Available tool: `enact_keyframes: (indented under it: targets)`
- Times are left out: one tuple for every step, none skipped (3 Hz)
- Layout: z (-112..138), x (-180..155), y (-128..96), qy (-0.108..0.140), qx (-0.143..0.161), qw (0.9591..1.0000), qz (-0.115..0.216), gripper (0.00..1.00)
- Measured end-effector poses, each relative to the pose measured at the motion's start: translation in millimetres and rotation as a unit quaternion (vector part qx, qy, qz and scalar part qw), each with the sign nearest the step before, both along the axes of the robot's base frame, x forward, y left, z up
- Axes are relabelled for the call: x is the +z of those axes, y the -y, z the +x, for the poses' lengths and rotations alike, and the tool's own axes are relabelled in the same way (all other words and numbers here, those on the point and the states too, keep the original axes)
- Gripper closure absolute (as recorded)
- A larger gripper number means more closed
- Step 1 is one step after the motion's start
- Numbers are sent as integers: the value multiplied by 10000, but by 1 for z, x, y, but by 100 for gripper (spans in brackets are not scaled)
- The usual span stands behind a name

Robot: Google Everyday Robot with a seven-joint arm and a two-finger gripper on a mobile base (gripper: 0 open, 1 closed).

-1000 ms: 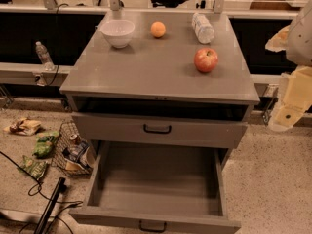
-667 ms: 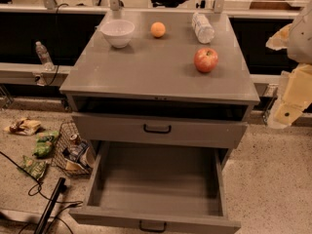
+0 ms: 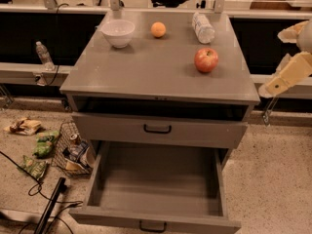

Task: Place apple into middle drawer

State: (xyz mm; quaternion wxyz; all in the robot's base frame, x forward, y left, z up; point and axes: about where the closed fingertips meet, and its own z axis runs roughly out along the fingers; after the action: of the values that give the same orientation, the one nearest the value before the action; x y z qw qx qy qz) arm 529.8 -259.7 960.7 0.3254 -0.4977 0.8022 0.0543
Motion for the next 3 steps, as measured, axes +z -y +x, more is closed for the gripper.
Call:
enact_keyframes:
  targets:
    - [46, -21, -1, 289, -296, 9946, 953, 0]
    - [67, -24, -2, 493, -453, 9897, 1266, 0]
    - [70, -25, -5, 503, -458, 9895, 1273, 0]
